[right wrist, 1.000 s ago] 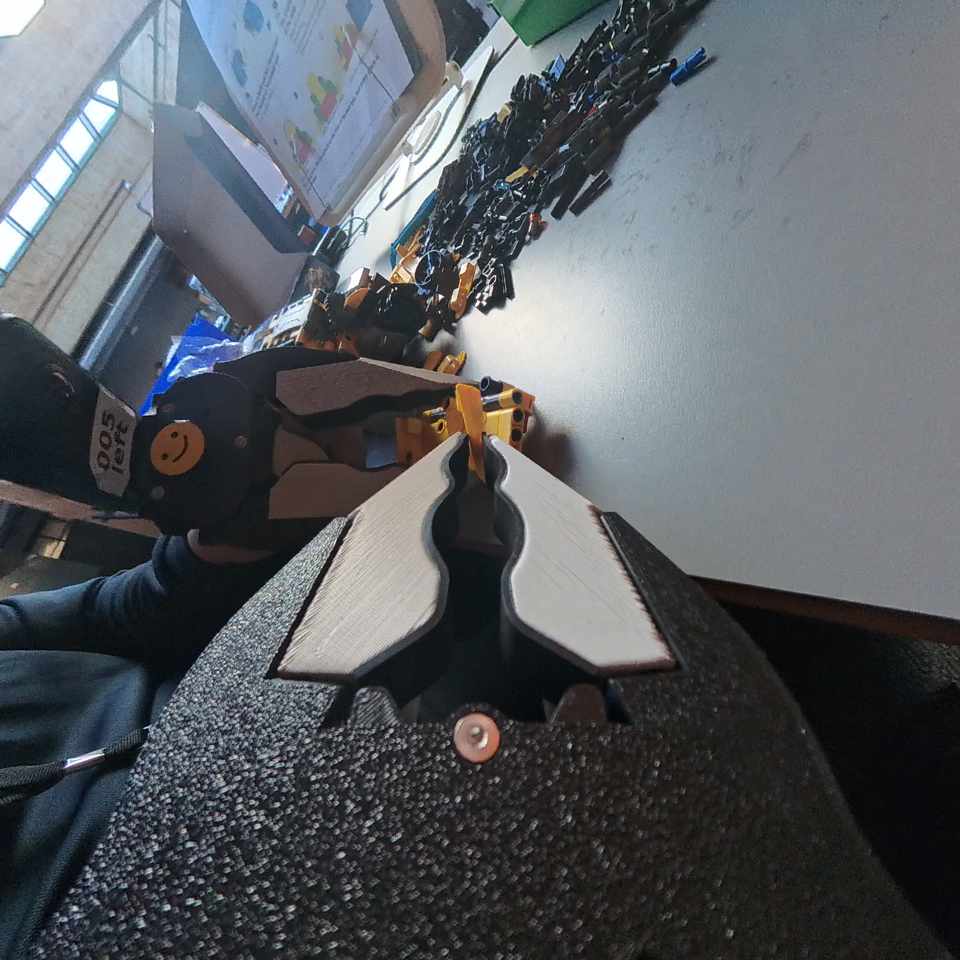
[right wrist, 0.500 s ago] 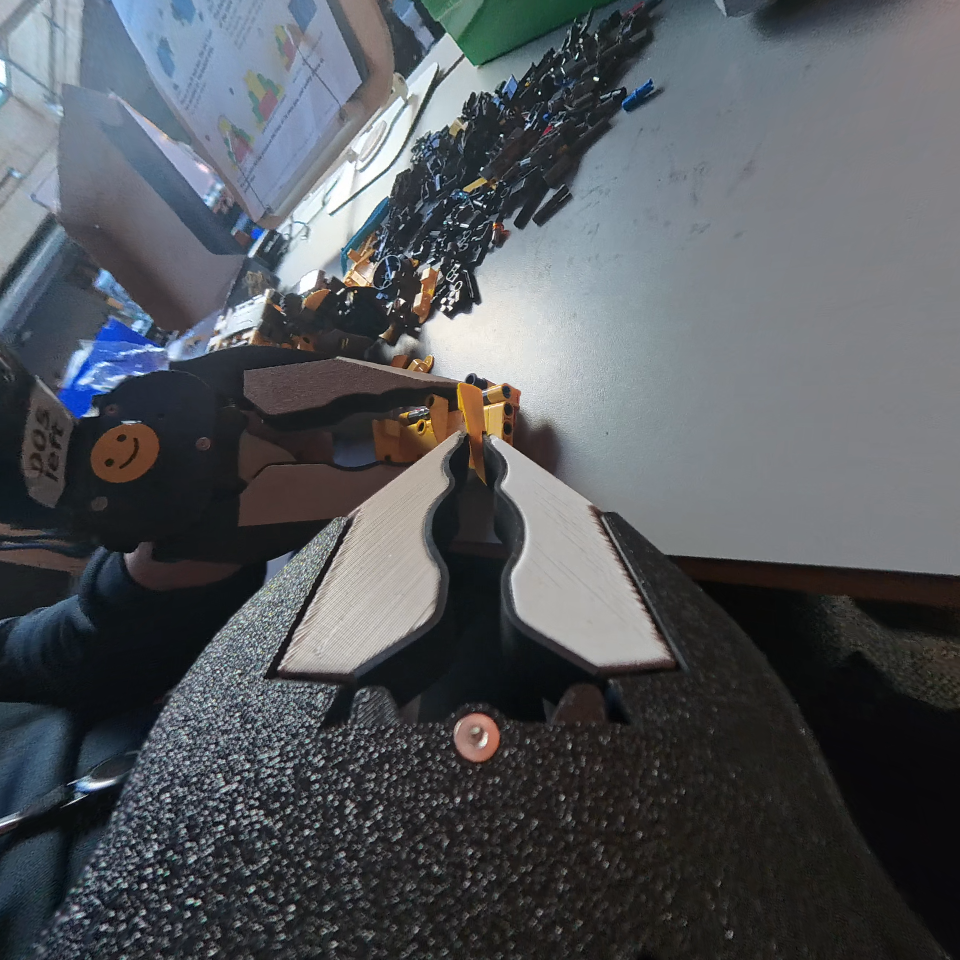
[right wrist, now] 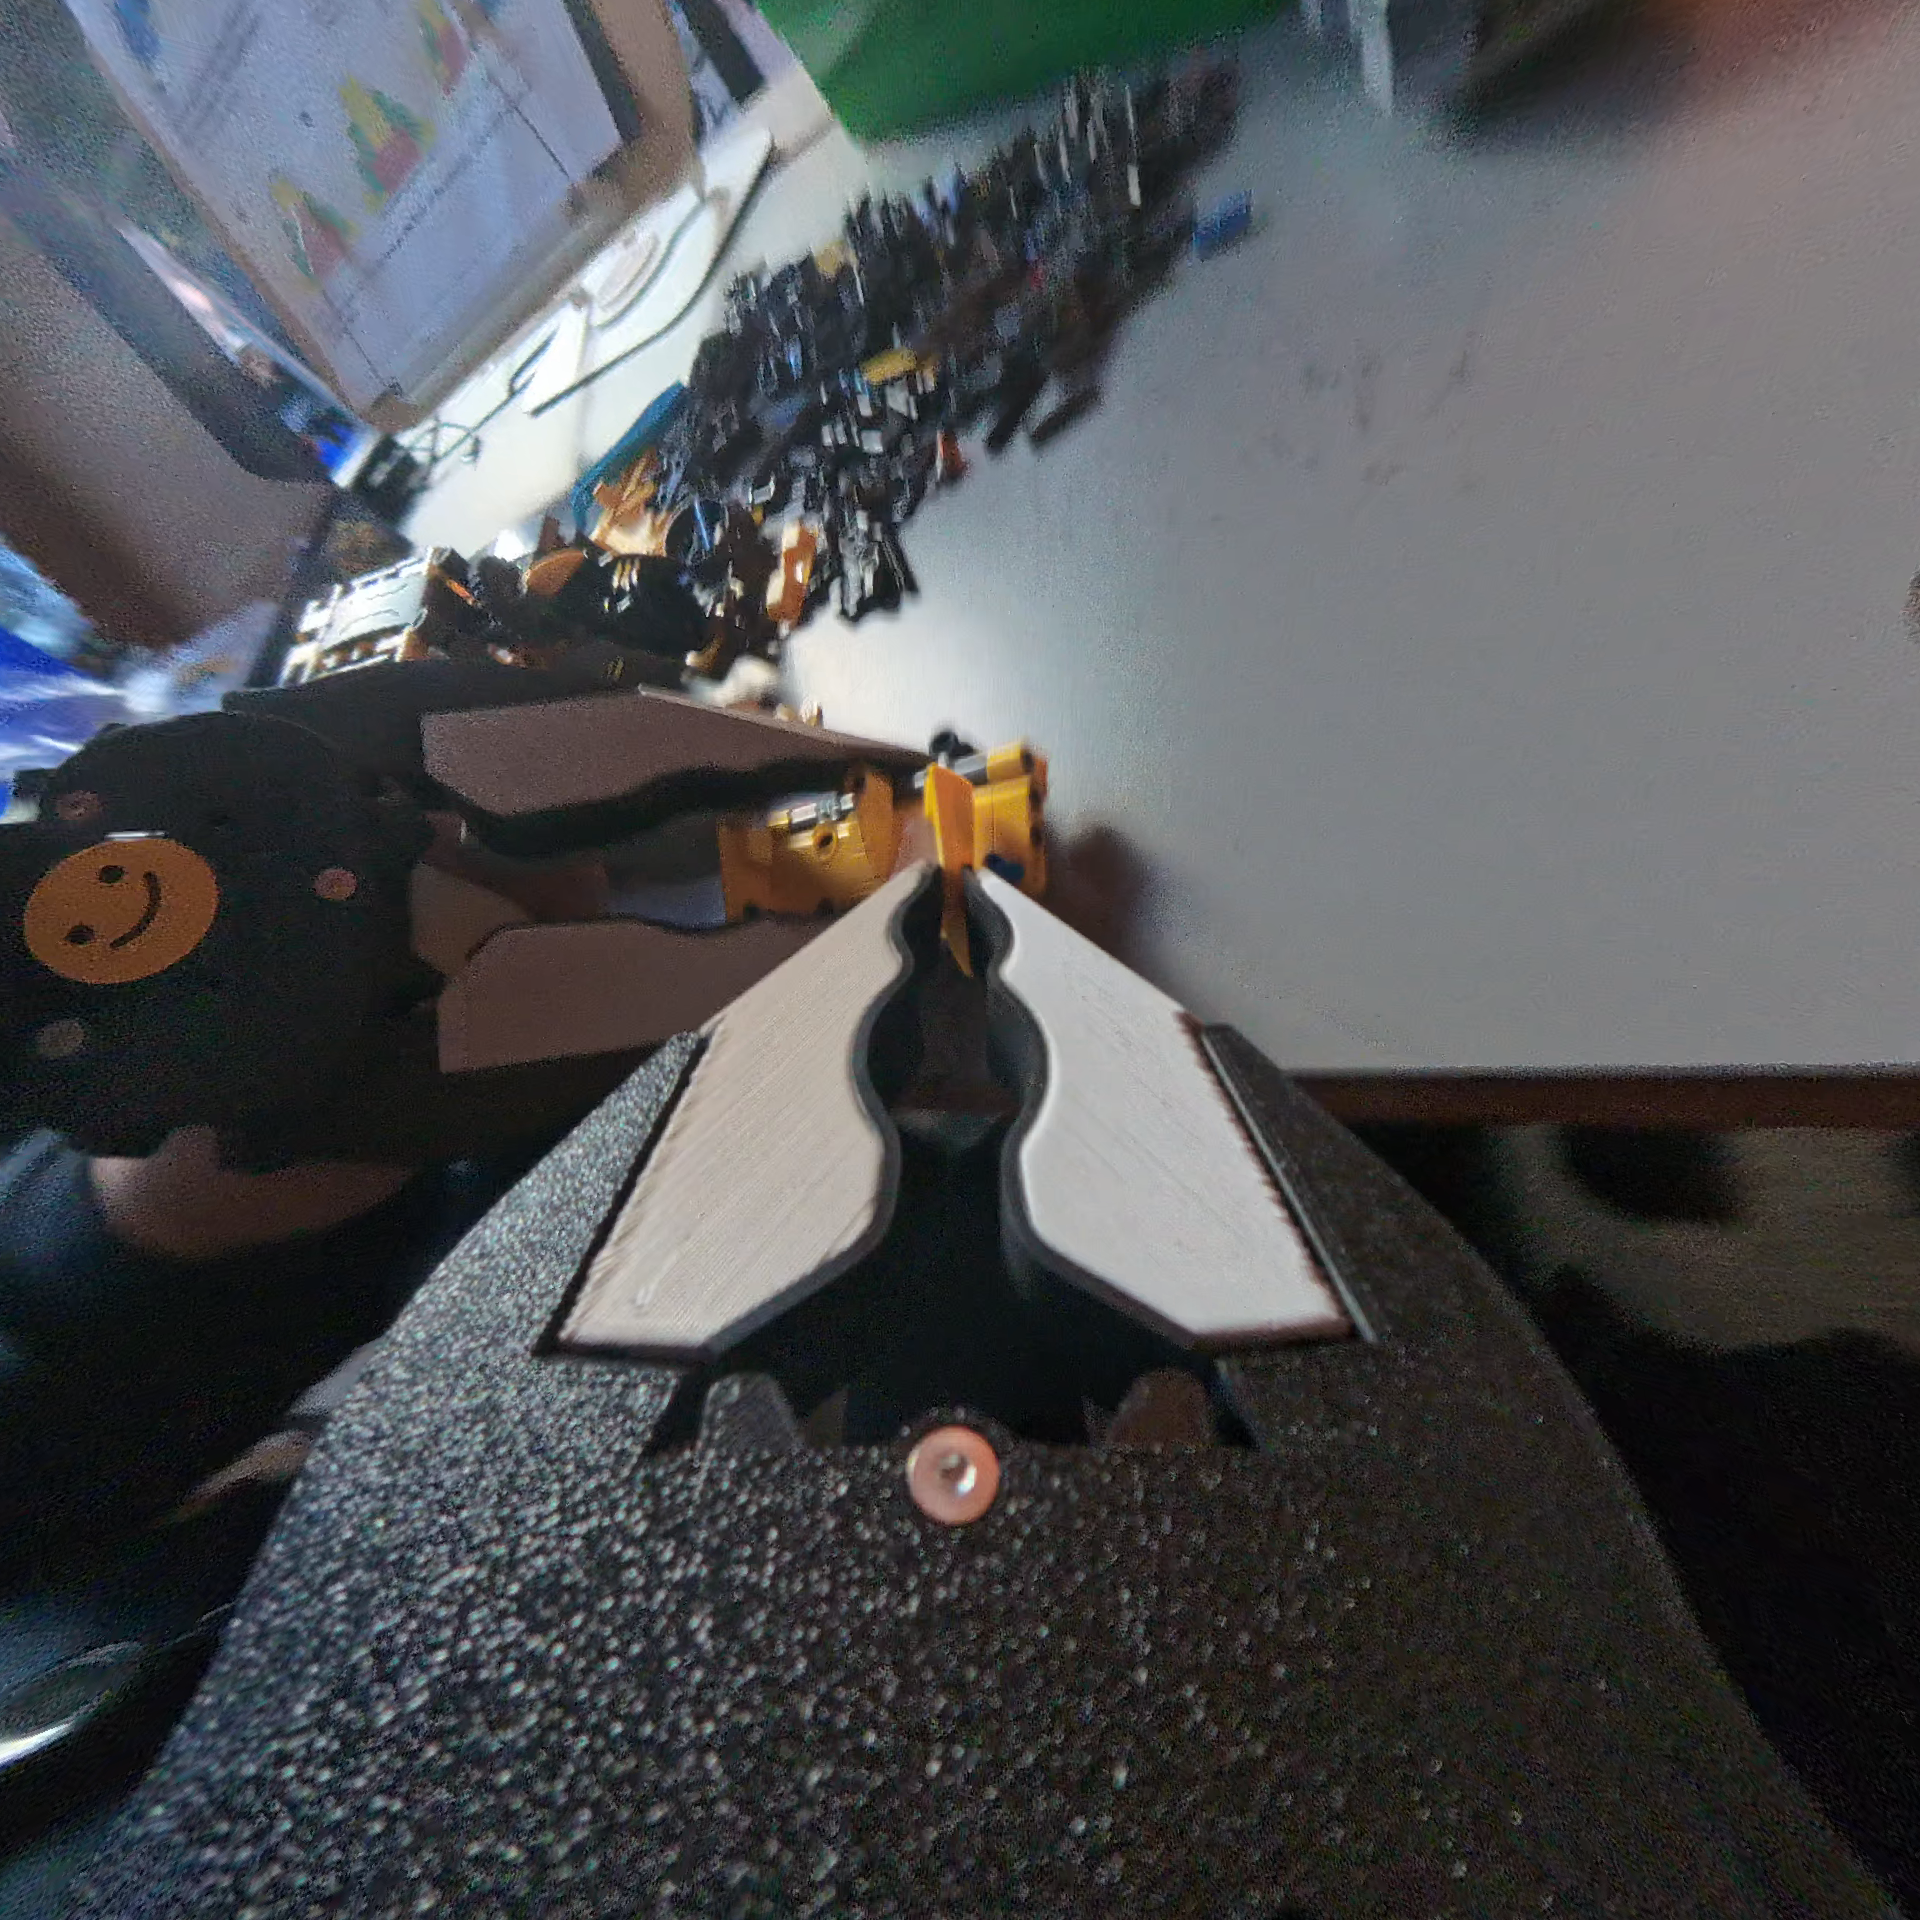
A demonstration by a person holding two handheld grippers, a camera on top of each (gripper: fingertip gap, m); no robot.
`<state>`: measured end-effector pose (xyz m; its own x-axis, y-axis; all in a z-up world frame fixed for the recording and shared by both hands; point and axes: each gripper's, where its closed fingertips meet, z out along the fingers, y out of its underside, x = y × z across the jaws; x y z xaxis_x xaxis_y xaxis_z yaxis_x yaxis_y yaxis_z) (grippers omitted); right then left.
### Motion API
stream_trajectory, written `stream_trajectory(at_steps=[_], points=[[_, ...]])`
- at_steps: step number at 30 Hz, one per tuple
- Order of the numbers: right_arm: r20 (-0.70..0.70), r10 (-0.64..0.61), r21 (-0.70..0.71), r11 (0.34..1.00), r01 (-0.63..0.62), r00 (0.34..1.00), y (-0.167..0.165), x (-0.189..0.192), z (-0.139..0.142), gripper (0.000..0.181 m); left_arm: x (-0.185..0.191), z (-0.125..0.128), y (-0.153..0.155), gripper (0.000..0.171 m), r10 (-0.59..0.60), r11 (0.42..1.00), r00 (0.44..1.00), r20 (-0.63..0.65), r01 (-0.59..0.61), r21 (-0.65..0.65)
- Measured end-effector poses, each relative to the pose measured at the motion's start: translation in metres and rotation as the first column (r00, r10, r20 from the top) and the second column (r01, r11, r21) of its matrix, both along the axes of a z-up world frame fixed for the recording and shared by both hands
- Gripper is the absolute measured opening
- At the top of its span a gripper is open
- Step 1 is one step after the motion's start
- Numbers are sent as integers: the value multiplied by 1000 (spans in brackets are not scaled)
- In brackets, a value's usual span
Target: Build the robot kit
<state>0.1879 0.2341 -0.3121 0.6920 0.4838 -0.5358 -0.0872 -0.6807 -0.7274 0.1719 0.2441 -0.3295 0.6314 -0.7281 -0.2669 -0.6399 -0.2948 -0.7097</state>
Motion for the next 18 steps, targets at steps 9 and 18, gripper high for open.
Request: stream_trajectory(at_steps=[9, 18], points=[[-464, -80, -126, 992, 24, 882, -1, 3, 18, 3, 1, 0, 1, 32, -7, 1000, 1000, 7, 7, -6], [-407, -82, -174, 985, 11, 910, 4, 11, 4, 3, 1, 0, 1, 32, -7, 1000, 1000, 6, 7, -4]])
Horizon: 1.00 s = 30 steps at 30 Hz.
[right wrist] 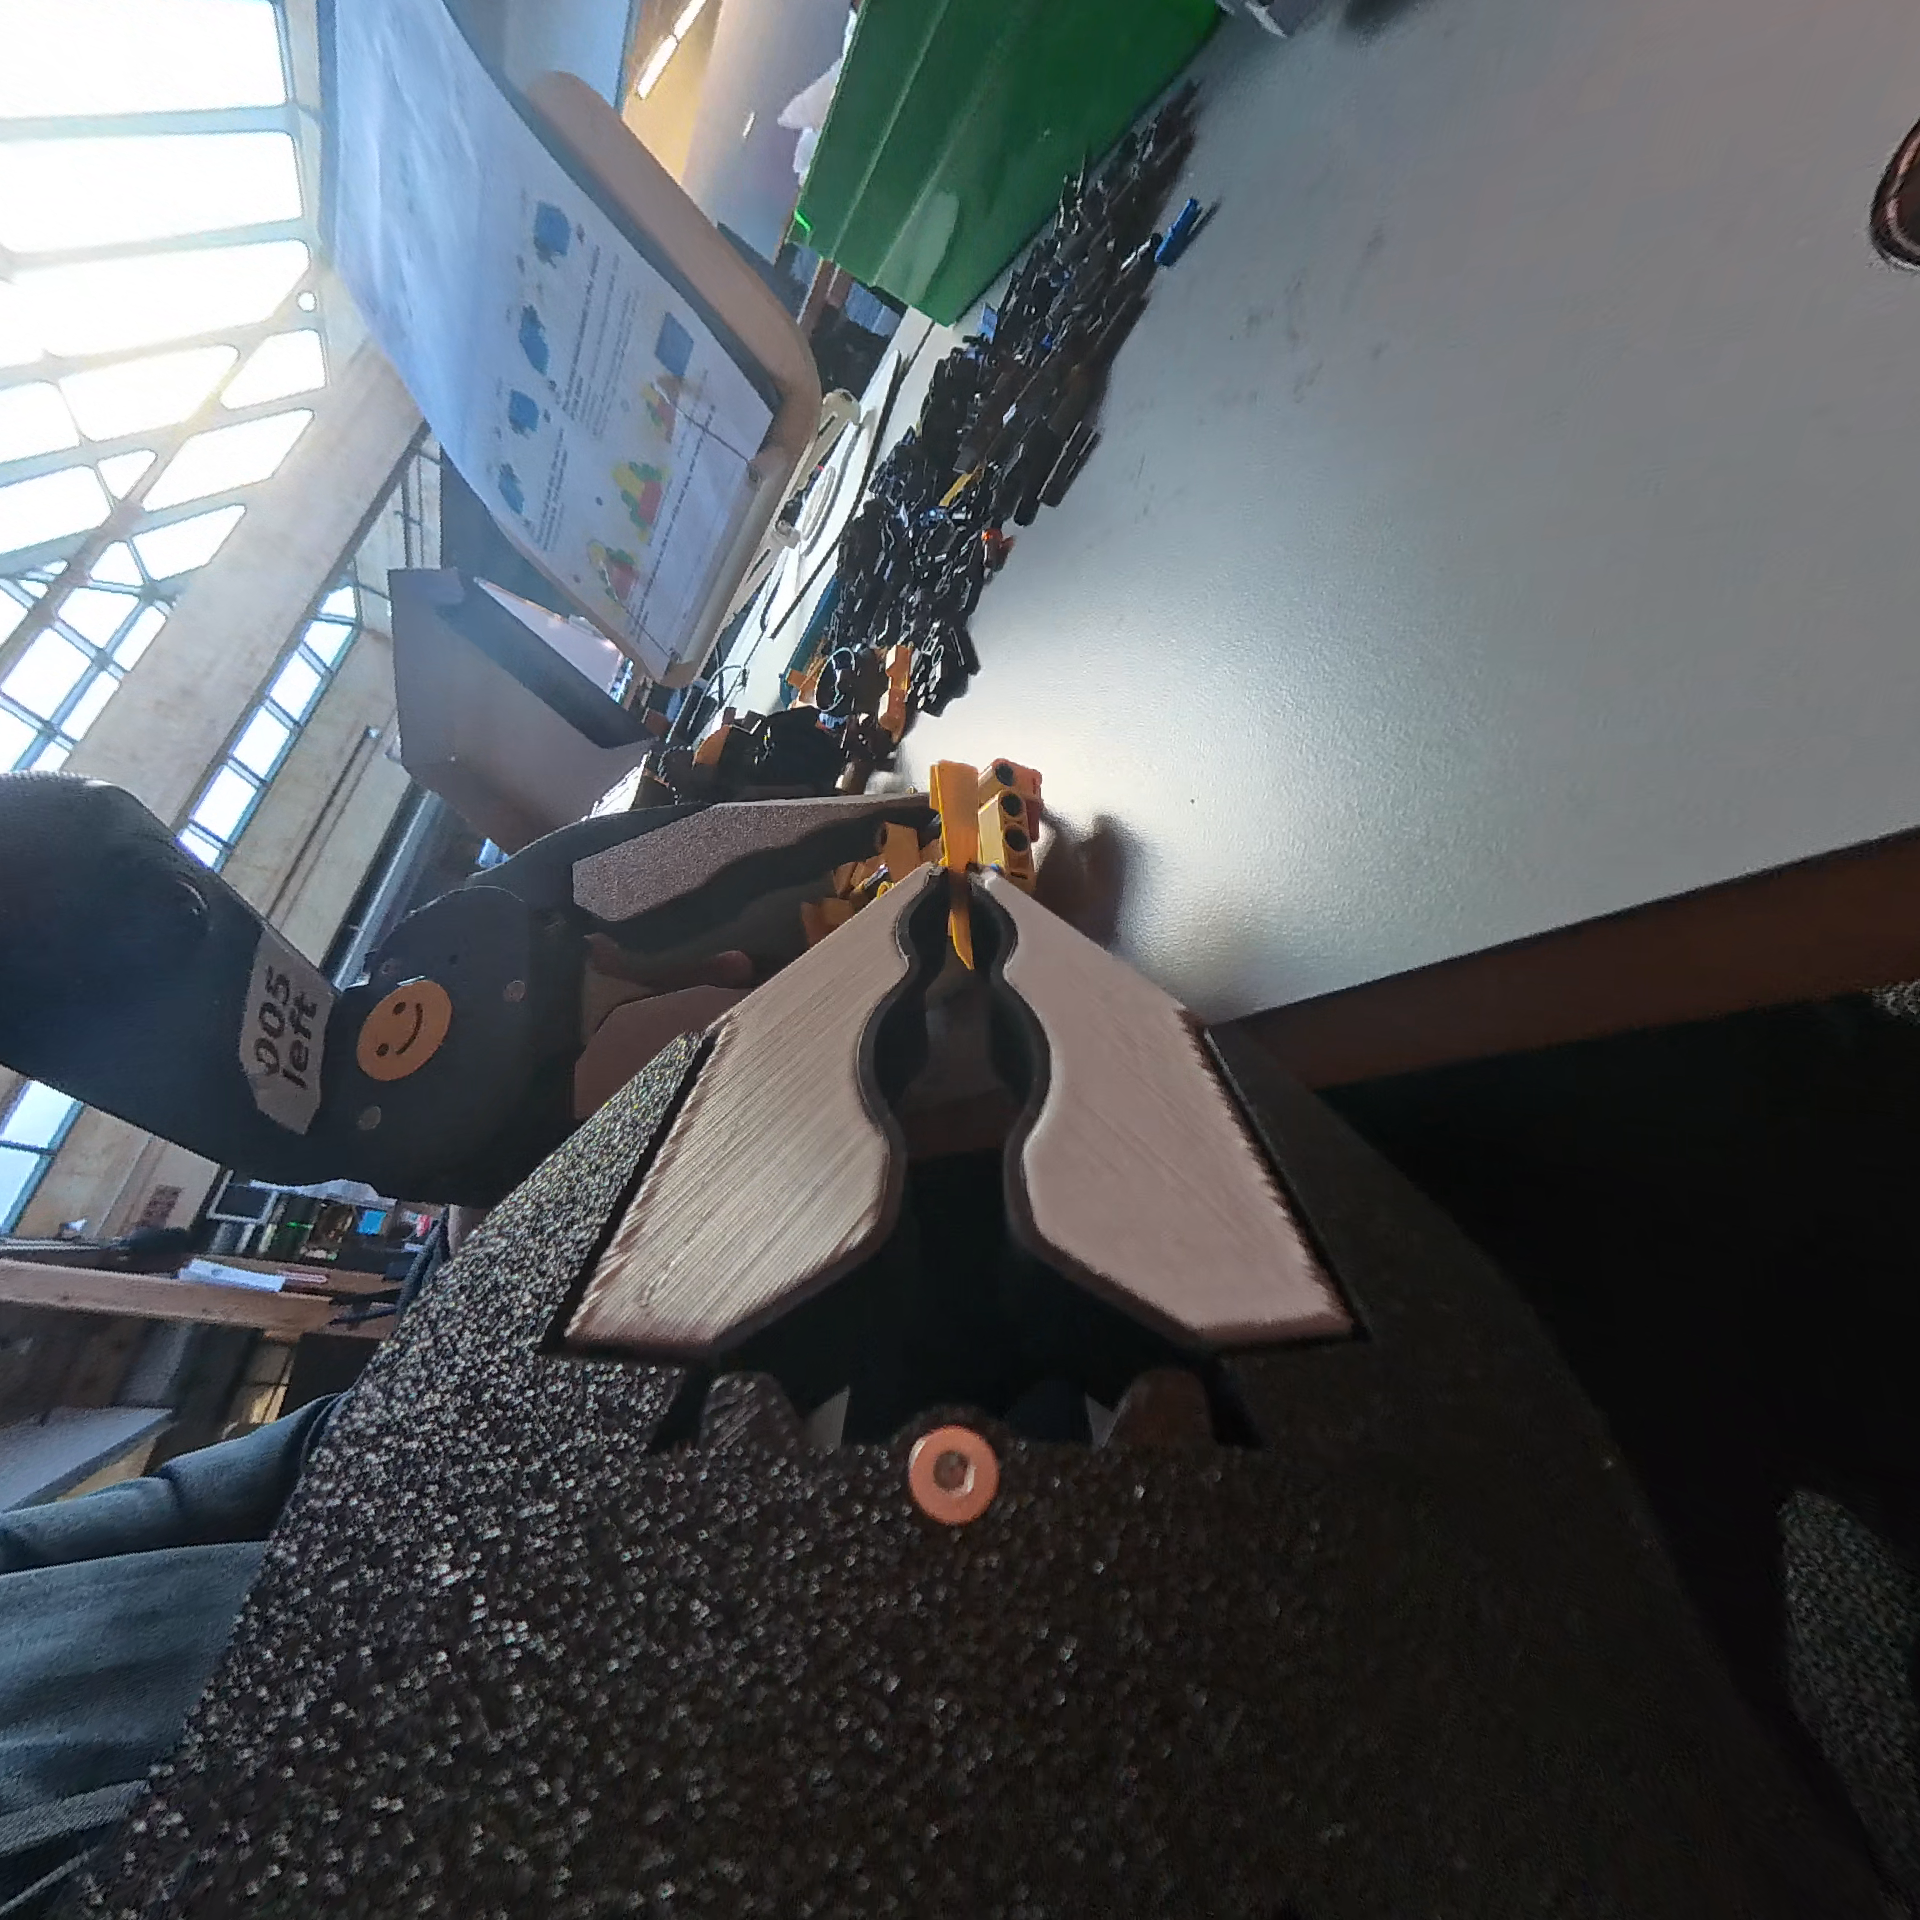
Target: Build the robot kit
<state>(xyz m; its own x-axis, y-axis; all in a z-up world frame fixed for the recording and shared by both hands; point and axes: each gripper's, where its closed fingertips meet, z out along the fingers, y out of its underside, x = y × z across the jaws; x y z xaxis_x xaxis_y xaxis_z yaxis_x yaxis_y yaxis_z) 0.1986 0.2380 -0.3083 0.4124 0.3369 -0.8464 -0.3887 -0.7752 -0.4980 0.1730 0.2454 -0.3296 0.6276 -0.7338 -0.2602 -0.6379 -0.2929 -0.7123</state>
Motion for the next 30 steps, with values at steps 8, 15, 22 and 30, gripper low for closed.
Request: stream_trajectory(at_steps=[8, 15, 22, 30], points=[[68, 7, 45, 999, -10, 998, 0, 1, -1, 3, 0, 0, 0, 33, -3, 1000, 1000, -1, 3, 1], [276, -35, 194, 981, -20, 961, 1, -2, -1, 2, 0, 0, 1, 33, 3, 1000, 1000, 5, -3, -7], [489, -136, 370, 927, -64, 862, 1, -2, -3, 3, 0, 0, 1, 33, 2, 1000, 1000, 5, -2, -4], [587, -67, 333, 928, -165, 807, 2, -4, -3, 3, -1, 0, 1, 33, 0, 1000, 1000, -5, 0, 10]])
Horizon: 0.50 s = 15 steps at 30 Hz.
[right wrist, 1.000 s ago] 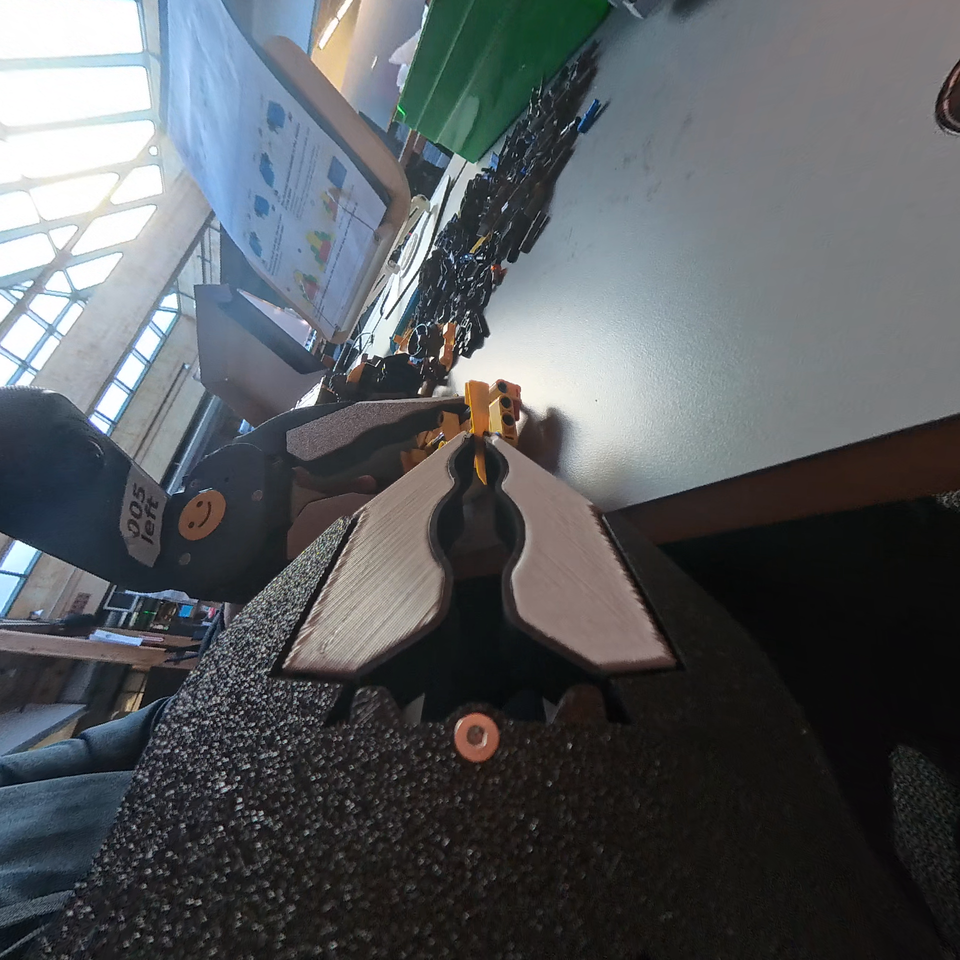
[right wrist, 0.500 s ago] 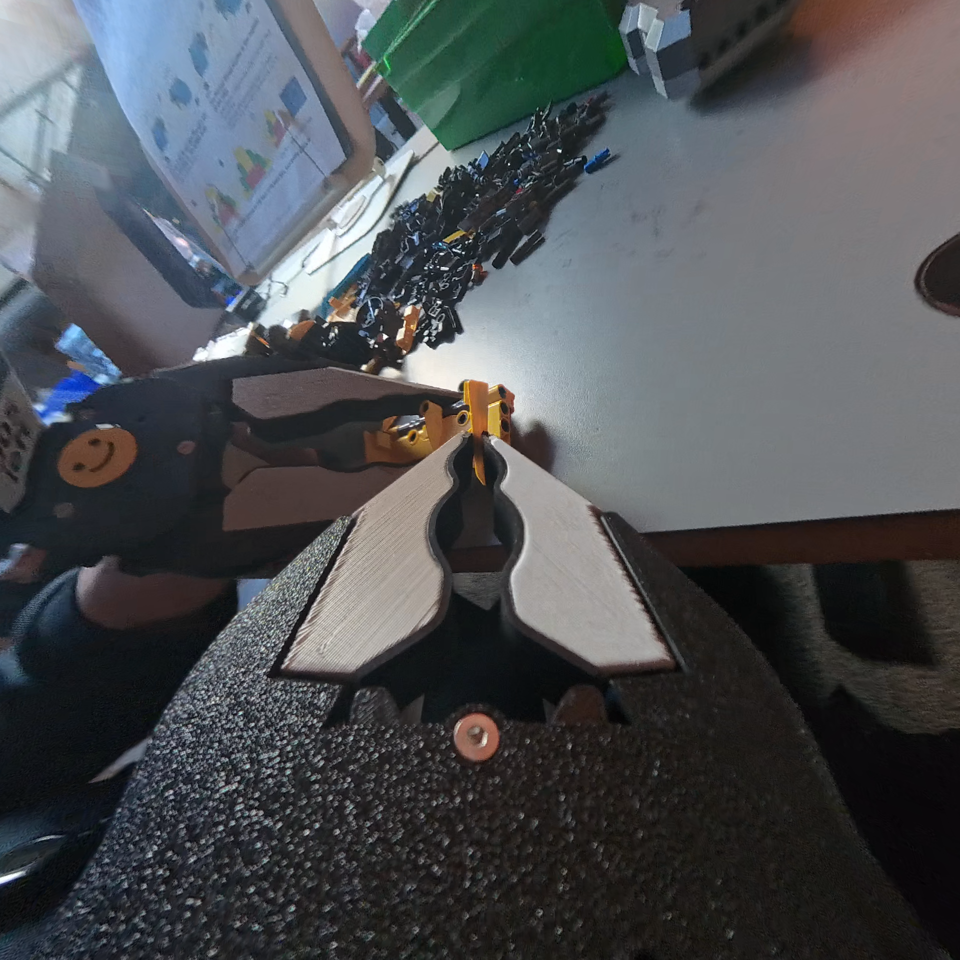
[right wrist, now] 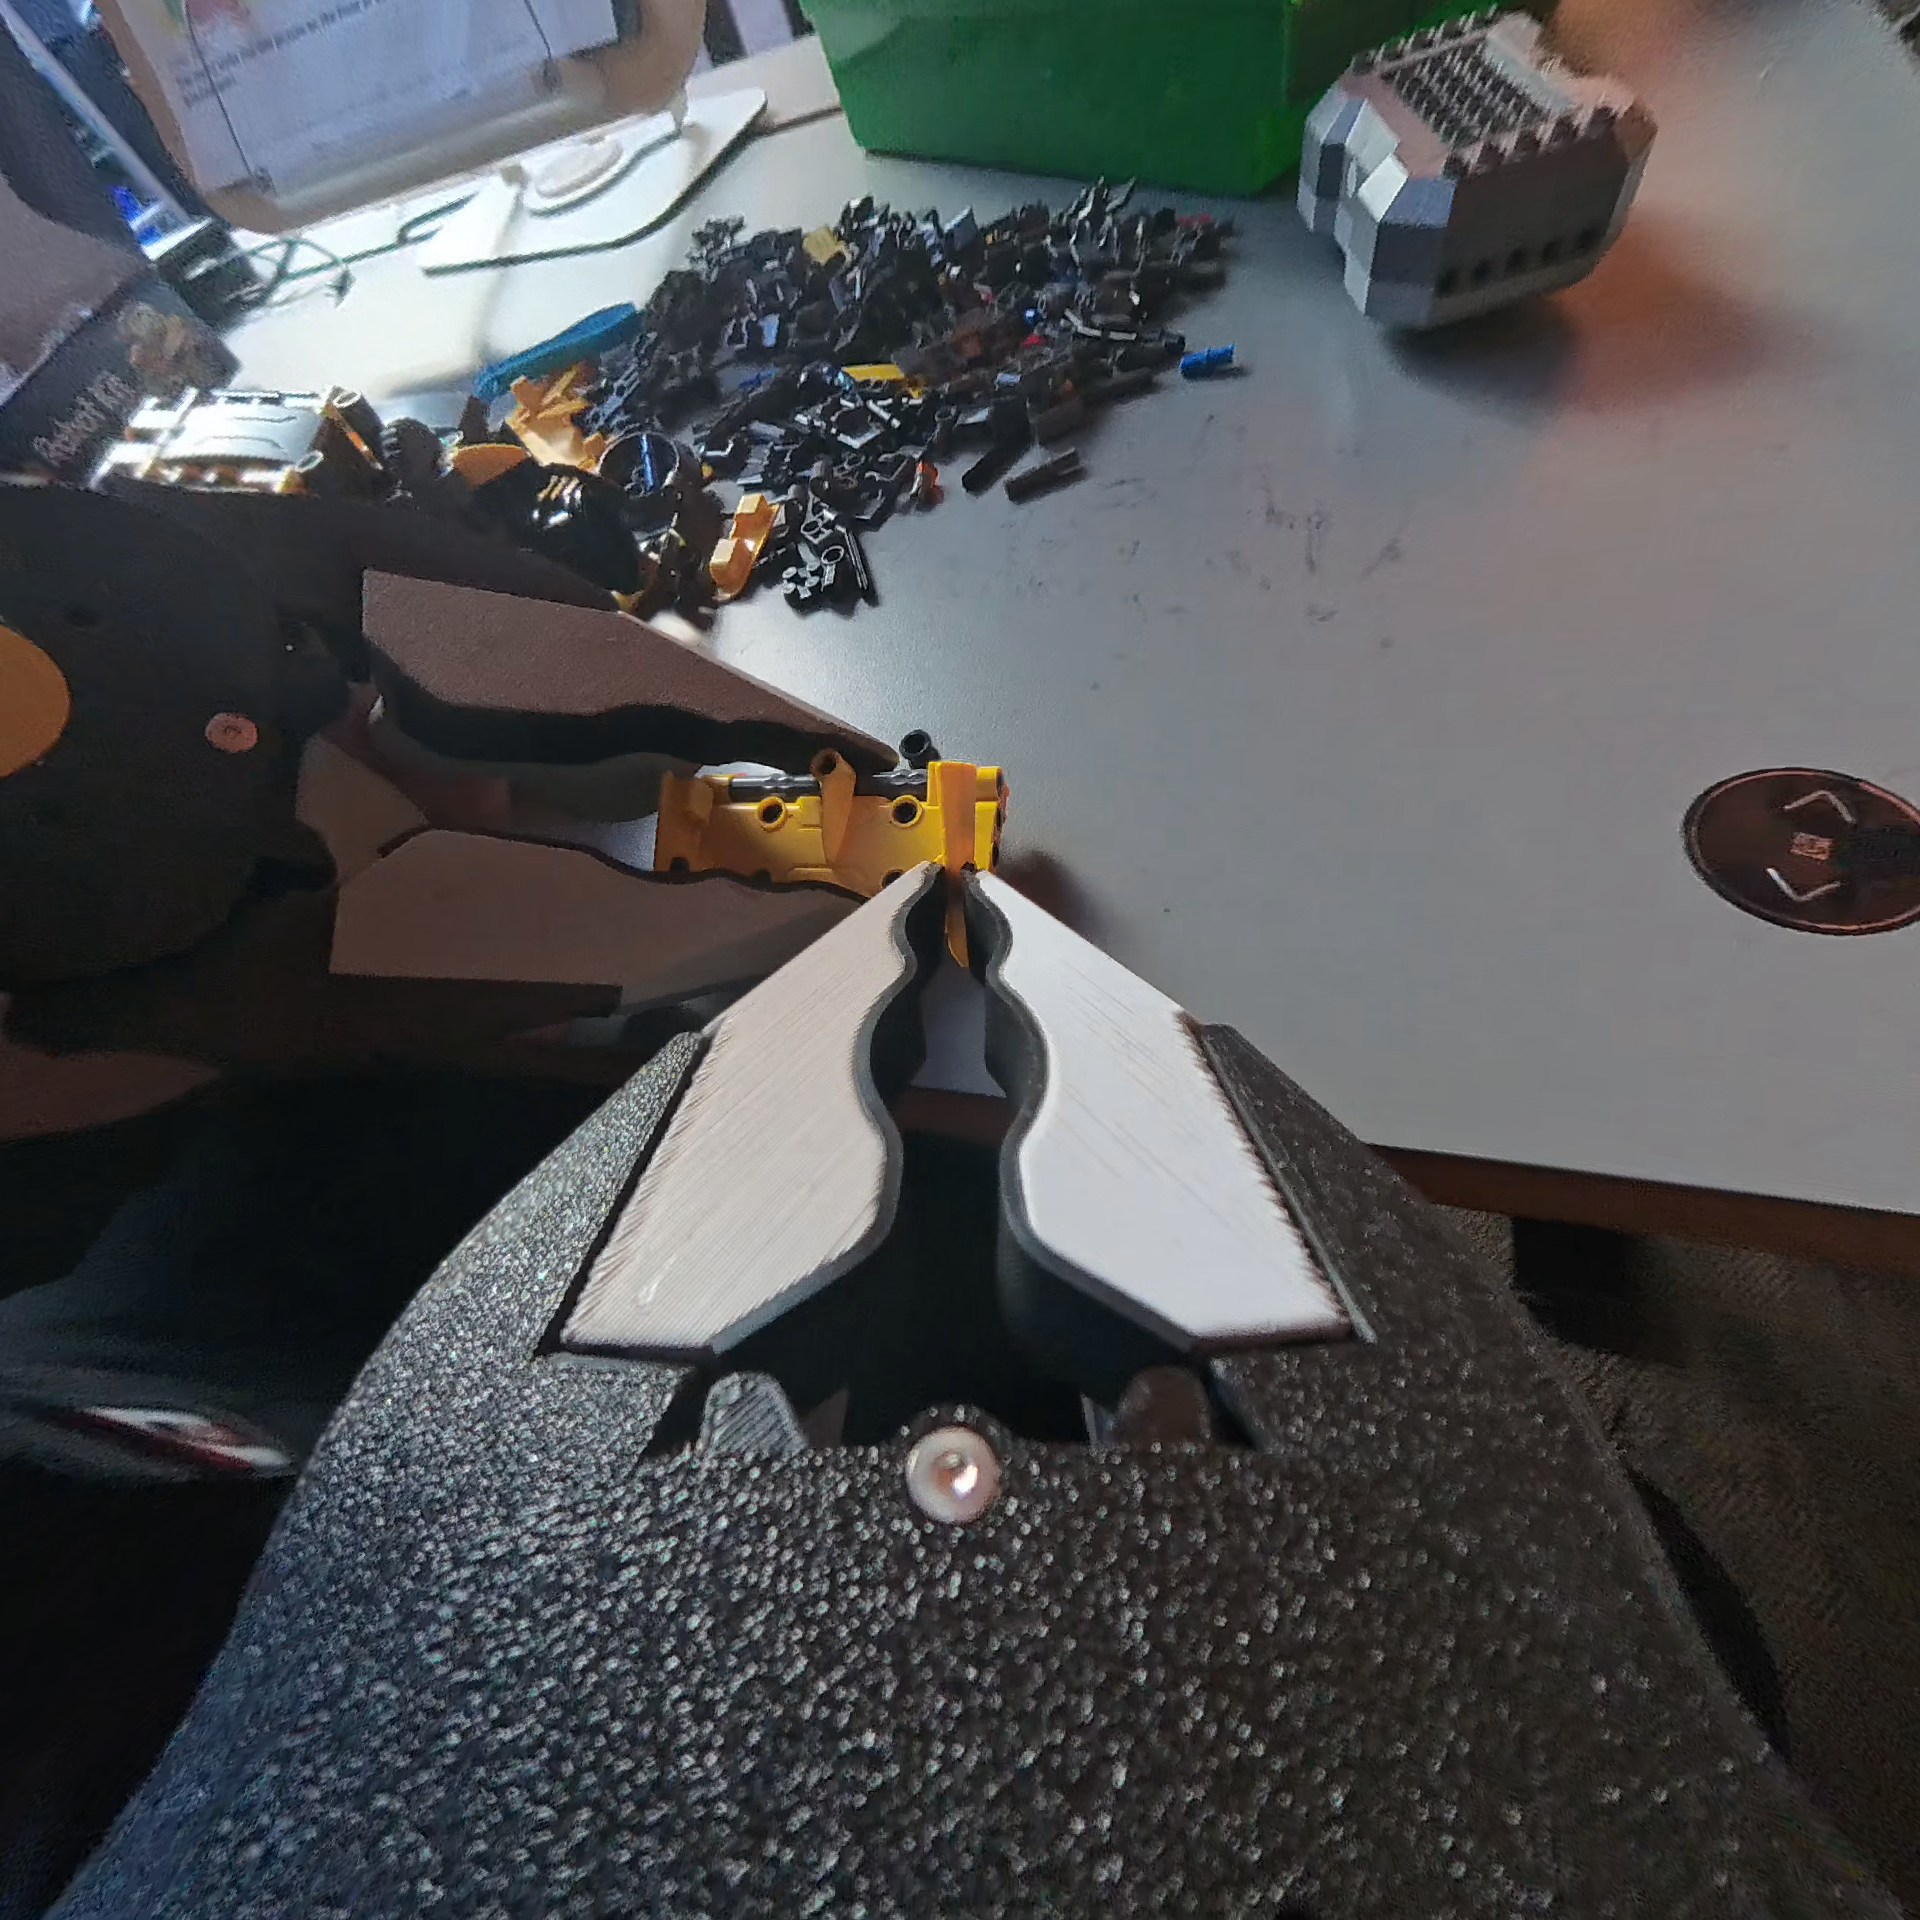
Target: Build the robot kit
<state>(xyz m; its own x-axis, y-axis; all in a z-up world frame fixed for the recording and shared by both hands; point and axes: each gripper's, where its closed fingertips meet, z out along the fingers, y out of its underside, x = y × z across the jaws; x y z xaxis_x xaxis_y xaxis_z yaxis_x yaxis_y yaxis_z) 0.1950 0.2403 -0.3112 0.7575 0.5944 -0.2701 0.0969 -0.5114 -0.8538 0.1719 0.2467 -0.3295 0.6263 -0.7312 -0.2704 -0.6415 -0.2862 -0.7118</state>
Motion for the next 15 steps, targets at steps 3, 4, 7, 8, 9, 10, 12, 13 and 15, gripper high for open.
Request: stream_trajectory(at_steps=[3, 4, 7, 8, 9, 10, 12, 13, 15], points=[[-7, 34, -81, 996, -34, 999, 3, -1, -1, 2, -1, 0, 1, 33, 7, 1000, 1000, -12, -6, 17], [-6, 41, -100, 994, -41, 999, 4, -1, -1, 2, -1, 1, 2, 32, 7, 1000, 1000, -13, -7, 19], [3, 60, -128, 990, -59, 998, 6, -3, -1, 2, -3, 1, 3, 32, 15, 1000, 1000, -8, -15, 14], [17, 70, -131, 989, -68, 997, 7, -3, -1, 2, -4, 1, 3, 32, 15, 1000, 1000, -7, -15, 14], [41, 84, -130, 988, -78, 996, 7, -3, -1, 2, -4, 1, 3, 32, 14, 1000, 1000, -7, -14, 14], [73, 99, -129, 988, -89, 992, 7, -3, -1, 2, -4, 1, 3, 32, 13, 1000, 1000, -7, -13, 13], [129, 128, -142, 984, -110, 983, 7, -3, -1, 2, -4, 1, 3, 32, 11, 1000, 1000, -6, -11, 12], [147, 144, -157, 980, -121, 979, 8, -3, -1, 2, -4, 1, 3, 32, 9, 1000, 1000, -5, -9, 10], [166, 177, -193, 971, -144, 970, 8, -4, 0, 2, -5, 0, 3, 32, 9, 1000, 1000, -5, -9, 9]])
